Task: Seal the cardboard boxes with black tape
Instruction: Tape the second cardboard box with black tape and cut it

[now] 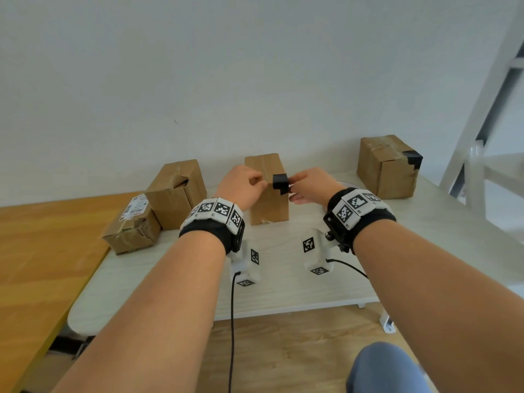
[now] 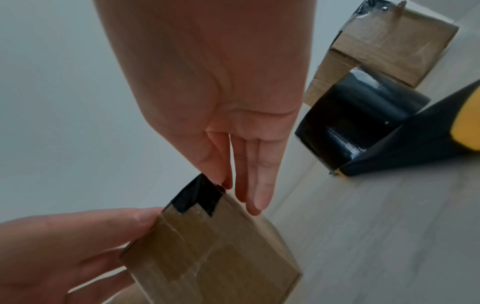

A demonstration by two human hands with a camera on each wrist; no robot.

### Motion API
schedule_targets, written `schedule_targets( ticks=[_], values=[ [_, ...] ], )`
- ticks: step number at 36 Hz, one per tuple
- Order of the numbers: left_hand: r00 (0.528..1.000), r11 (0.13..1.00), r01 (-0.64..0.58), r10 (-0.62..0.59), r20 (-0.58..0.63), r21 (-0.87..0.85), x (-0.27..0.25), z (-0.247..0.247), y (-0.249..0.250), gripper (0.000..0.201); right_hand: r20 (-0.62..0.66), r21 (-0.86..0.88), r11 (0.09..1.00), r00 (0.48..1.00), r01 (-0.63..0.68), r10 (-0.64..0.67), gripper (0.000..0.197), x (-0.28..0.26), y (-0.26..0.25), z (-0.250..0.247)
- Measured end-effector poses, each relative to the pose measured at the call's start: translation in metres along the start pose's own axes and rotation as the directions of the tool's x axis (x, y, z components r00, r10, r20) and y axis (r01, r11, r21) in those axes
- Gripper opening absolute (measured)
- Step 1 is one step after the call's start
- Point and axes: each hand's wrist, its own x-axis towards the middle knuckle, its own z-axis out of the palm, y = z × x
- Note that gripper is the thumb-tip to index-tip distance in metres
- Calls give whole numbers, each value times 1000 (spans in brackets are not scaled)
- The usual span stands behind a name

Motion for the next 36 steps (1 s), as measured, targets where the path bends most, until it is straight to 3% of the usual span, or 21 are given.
schedule_targets(
  ticks=[2, 4, 7, 10, 14, 17, 20, 28, 33, 36],
  values=[
    [999, 996, 44, -45, -23, -73, -2, 0, 2, 27, -21, 17, 1000, 1000, -17, 18, 33, -5, -3, 3],
    [991, 984, 128, -133, -33, -123, -3, 2, 1, 33, 1, -104, 995, 1000, 7, -7, 37, -5, -4, 3],
    [955, 946, 297, -298, 11, -132, -4, 6, 1, 47, 8, 58, 998, 1000, -6, 6, 34, -3, -2, 7],
    [936, 930, 351, -347, 55, -108, -4, 9, 4, 45, -23, -38, 999, 999, 25, -26, 40, -4, -4, 10],
    [942, 936, 334, -331, 52, -111, -3, 12, 7, 45, -10, -224, 974, 1000, 25, -28, 37, -10, -9, 8],
    [947, 938, 321, -321, 24, -127, -3, 10, 12, 44, -18, -222, 973, 997, 69, -74, 30, -10, -11, 5],
    [962, 948, 254, -267, -47, -191, -3, 5, 22, 37, -122, -200, 972, 981, 125, -152, 35, -10, -13, 0],
    [954, 938, 87, -176, -244, -337, 15, -2, 65, 30, -320, -146, 944, 888, 297, -329, 26, -17, -25, -37],
    [958, 908, 19, -136, -252, -418, 34, 3, 100, 32, -444, -192, 922, 809, 335, -386, 27, -23, -28, -75],
    [967, 900, 16, -125, -222, -436, 46, 12, 123, 34, -498, -172, 940, 797, 294, -341, 32, -23, -25, -98]
  ],
)
